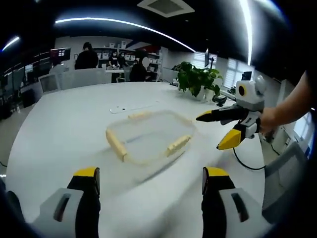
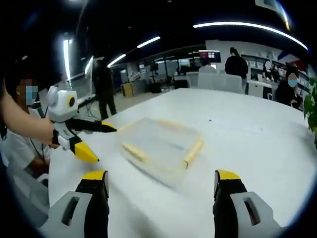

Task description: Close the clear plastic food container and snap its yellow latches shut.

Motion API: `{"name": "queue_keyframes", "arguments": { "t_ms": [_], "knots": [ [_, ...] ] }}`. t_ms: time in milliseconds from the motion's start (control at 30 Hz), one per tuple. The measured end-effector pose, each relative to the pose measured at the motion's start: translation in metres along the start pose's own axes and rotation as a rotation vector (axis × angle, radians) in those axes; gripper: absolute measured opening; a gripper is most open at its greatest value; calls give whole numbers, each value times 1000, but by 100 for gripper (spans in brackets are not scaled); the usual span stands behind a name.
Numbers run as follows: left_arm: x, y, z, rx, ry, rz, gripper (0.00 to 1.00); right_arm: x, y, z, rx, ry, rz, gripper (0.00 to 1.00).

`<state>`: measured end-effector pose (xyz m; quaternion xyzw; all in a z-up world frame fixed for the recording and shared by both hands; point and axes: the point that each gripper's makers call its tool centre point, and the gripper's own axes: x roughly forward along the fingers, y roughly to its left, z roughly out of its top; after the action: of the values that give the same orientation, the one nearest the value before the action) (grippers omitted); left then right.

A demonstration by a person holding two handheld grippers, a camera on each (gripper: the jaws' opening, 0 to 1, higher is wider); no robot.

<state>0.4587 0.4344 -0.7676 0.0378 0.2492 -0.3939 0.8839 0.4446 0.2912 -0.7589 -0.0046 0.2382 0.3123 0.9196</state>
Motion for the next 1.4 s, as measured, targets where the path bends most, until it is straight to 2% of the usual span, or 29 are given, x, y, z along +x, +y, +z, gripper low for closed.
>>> {"name": "queue_keyframes", "arguments": {
  "t_ms": [167, 400, 667, 1067, 1400],
  "knots": [
    [-7, -6, -7, 1, 0, -6, 84, -6, 7, -5, -1, -4, -11, 88],
    [-18, -15, -23, -19, 20, -7, 83, -15, 20, -24, 31, 15, -23, 88],
    [-35, -23, -34, -35, 6, -1, 80, -26, 34, -36, 44, 23, -37, 87],
    [-62, -32, -64, -41, 27, 16, 80, -47, 57, -54, 62, 43, -50, 87],
    [-71, -41, -68, -38, 22, 11, 79, -60, 64, -61, 72, 36, -65, 87]
  ]
}}
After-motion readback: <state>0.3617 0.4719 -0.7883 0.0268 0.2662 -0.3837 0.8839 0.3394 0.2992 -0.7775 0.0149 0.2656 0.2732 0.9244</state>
